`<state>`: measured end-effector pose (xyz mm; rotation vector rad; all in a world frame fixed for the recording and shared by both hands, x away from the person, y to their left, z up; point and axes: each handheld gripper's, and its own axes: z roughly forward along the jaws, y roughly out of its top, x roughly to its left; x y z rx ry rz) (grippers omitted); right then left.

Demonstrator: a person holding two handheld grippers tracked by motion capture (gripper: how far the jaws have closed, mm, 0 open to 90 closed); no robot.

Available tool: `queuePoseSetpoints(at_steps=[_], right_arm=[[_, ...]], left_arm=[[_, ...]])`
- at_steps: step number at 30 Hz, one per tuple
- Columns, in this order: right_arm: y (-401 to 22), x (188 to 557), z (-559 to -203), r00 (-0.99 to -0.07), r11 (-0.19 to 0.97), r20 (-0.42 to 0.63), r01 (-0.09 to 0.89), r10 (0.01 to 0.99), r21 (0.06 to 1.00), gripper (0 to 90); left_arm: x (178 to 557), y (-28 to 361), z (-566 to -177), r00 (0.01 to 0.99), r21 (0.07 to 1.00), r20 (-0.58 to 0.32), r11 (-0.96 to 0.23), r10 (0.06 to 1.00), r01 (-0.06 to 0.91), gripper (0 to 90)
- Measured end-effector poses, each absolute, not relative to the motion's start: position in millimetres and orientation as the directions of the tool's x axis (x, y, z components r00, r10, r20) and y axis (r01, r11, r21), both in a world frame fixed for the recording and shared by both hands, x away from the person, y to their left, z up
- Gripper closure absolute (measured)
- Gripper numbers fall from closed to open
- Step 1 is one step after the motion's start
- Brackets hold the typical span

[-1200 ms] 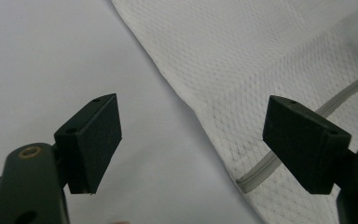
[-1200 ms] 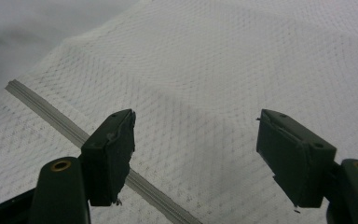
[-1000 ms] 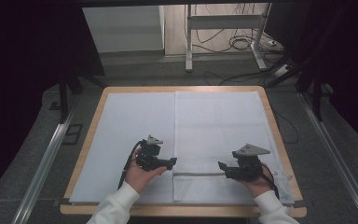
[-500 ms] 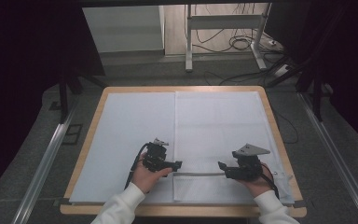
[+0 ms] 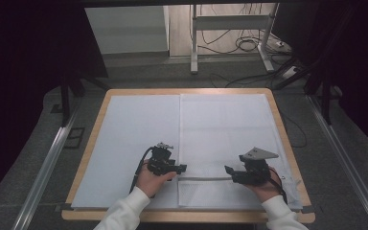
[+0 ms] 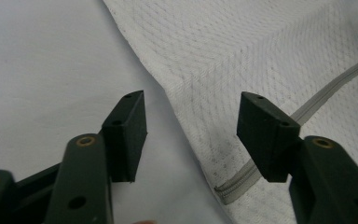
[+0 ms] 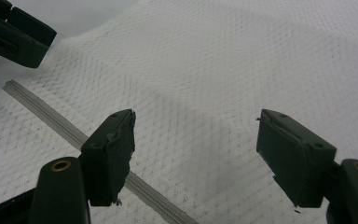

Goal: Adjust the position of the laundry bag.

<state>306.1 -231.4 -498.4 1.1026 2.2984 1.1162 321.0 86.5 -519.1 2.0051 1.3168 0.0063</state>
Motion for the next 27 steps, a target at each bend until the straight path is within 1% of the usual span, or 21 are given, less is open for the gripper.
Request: queuePoseSetpoints(at_steps=[5, 11, 16, 19, 24, 27], right_arm=[[-231.2, 306.1, -498.5, -0.633, 0.386, 0.016, 0.491, 0.774, 0.781, 27.1], [-230.8, 305.8, -498.3, -0.634, 0.388, 0.014, 0.490, 0.773, 0.781, 27.1], [-230.7, 305.7, -498.0, -0.634, 0.387, 0.014, 0.489, 0.773, 0.781, 27.1], [-231.5, 305.3, -496.7, -0.633, 0.384, 0.013, 0.486, 0.774, 0.785, 27.1], [-231.3, 305.2, -496.6, -0.633, 0.384, 0.013, 0.485, 0.774, 0.786, 27.1], [-230.9, 304.9, -496.4, -0.633, 0.384, 0.011, 0.483, 0.774, 0.787, 27.1]], left_arm=[[321.7, 85.9, -521.2, 0.480, 0.564, -0.374, -0.217, 0.794, 0.797, 51.5], [322.3, 85.2, -523.3, 0.482, 0.561, -0.375, -0.220, 0.792, 0.798, 53.8], [322.6, 80.9, -525.7, 0.487, 0.556, -0.384, -0.225, 0.784, 0.800, 58.9], [322.7, 79.4, -526.3, 0.491, 0.555, -0.391, -0.226, 0.778, 0.800, 63.5], [323.8, 79.1, -527.9, 0.502, 0.558, -0.377, -0.242, 0.778, 0.794, 74.4], [324.9, 79.1, -529.3, 0.499, 0.565, -0.381, -0.231, 0.778, 0.792, 80.2]])
